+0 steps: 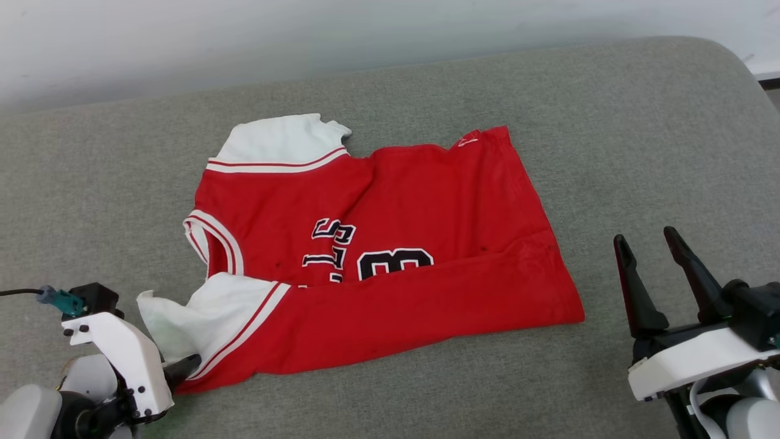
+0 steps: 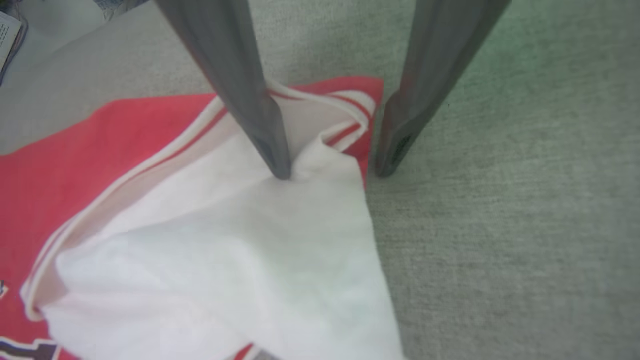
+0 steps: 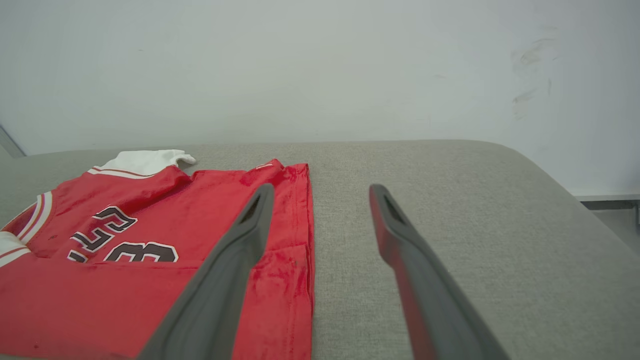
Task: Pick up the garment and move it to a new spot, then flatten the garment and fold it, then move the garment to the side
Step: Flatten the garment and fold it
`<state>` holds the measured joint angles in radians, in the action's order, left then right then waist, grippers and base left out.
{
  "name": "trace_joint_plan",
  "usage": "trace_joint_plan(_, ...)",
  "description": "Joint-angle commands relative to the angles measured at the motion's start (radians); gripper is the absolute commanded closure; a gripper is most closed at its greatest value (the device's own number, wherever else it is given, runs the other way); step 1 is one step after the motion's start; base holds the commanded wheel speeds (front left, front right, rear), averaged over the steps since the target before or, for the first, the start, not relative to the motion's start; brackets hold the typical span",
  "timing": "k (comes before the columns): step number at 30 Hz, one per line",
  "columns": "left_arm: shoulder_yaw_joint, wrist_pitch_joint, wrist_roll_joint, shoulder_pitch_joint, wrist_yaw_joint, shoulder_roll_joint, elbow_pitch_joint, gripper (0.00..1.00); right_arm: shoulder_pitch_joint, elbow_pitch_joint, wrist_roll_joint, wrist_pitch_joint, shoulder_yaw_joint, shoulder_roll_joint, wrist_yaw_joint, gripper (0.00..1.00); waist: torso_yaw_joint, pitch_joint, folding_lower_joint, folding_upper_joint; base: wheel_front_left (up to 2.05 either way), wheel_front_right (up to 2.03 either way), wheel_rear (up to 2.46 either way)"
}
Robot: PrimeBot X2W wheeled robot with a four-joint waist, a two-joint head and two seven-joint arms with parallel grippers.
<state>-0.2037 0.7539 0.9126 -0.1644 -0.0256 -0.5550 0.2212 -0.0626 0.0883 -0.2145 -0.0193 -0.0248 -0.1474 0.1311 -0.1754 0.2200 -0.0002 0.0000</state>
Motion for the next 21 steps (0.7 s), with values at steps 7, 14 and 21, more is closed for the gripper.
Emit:
trace_joint_plan(7,-0.043,-0.083,-0.024,0.008,0.041,0.077,0.052,1.00,0.006,-0.007,-0.049,0.121,0.043,-0.044,-0.001,0.00,0.048,-0.033,0.0002,0.0000,0.00,0.00,0.00)
trace_joint_plan(14,-0.009,-0.175,-0.070,-0.048,0.039,0.047,-0.056,1.00,-0.037,-0.105,-0.196,0.471,0.053,-0.136,-0.001,0.00,0.104,-0.023,0.0002,0.0000,0.00,0.00,0.00)
trace_joint_plan(21,-0.035,-0.167,-0.106,-0.078,0.017,0.048,-0.171,1.00,-0.131,-0.199,-0.284,0.724,0.016,-0.165,-0.001,0.00,0.153,0.030,0.0002,0.0000,0.00,0.00,0.00)
